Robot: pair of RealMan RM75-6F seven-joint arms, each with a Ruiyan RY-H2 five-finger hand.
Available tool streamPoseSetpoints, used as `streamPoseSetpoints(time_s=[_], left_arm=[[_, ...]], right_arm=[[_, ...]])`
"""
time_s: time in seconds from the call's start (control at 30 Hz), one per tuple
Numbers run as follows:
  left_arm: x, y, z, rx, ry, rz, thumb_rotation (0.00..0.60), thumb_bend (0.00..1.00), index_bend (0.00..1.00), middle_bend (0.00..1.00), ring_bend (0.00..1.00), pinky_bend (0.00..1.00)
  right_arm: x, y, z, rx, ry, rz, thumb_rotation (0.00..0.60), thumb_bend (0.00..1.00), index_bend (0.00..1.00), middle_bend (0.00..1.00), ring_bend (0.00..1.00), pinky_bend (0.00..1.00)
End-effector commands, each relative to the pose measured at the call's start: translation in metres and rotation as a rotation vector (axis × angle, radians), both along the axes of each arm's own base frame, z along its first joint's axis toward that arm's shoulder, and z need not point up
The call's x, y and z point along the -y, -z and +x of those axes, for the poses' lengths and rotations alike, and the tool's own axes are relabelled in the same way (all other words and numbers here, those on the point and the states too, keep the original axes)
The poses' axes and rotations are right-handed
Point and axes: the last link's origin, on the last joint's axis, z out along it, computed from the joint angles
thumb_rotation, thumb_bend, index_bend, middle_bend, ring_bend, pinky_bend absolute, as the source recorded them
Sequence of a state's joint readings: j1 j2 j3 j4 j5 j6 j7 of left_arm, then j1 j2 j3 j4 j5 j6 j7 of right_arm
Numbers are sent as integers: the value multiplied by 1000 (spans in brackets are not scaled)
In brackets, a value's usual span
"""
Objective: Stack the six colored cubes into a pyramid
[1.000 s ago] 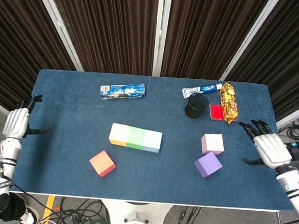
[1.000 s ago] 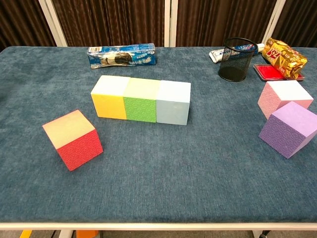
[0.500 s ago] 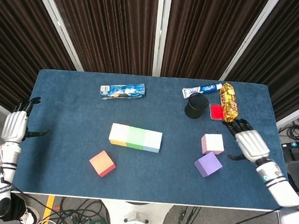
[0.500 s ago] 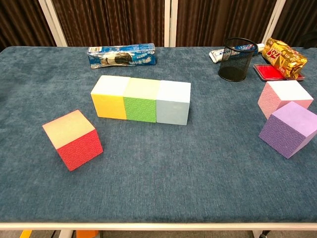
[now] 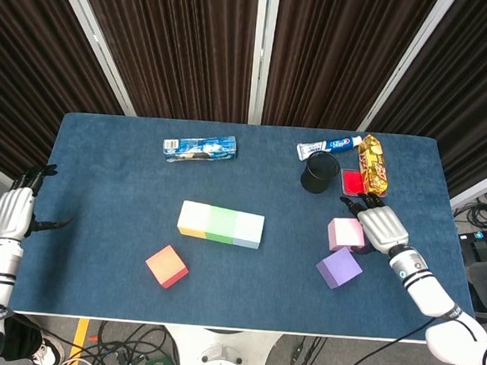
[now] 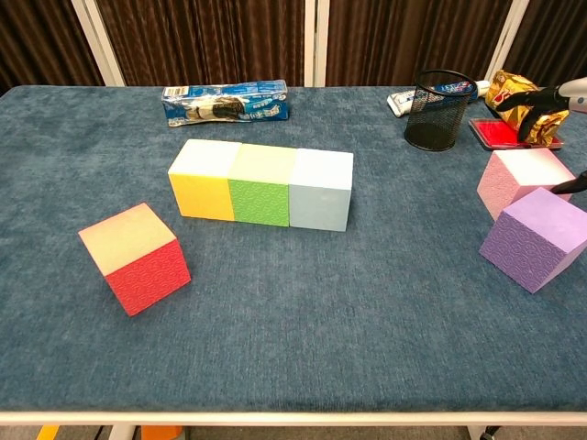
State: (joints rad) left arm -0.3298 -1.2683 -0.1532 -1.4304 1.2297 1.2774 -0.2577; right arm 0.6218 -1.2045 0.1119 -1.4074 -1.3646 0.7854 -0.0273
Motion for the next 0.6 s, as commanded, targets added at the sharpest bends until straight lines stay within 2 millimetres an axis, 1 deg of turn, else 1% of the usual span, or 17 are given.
streamPoseSetpoints(time_s=[0.03,0.2,0.27,0.33,0.47,0.53,0.57,0.6], left_arm=[[0,1,-2,3,-1,-4,600,108,117,175,35,110],[2,2,-3,12,3,-4,600,108,117,175,35,110],[3,1,-3,21,6,-1,600,108,117,175,35,110],[5,-1,-3,32,9,1,600,108,117,175,35,110],[9,-9,-3,42,18,15,600,108,117,174,35,110],[12,-12,-3,51,32,19,600,108,117,175,35,110],[14,-14,-4,47,38,21,600,108,117,175,35,112],[16,-16,-6,30,44,26,600,108,117,174,35,115]], right_arm=[[-1,2,0,-10,3,7,600,92,0,385,0,0],[-3,1,1,-11,8,-7,600,101,0,431,0,0],[-4,-4,6,6,-4,-26,600,107,0,459,8,0],[-5,-14,14,32,-22,-54,600,112,0,471,14,0],[-8,-37,44,104,-73,-95,600,115,0,495,27,0],[-6,-47,65,136,-106,-109,600,115,0,505,35,0],[-6,-50,74,147,-120,-111,600,115,0,508,38,0],[-5,-52,89,162,-138,-109,600,115,0,510,40,0]])
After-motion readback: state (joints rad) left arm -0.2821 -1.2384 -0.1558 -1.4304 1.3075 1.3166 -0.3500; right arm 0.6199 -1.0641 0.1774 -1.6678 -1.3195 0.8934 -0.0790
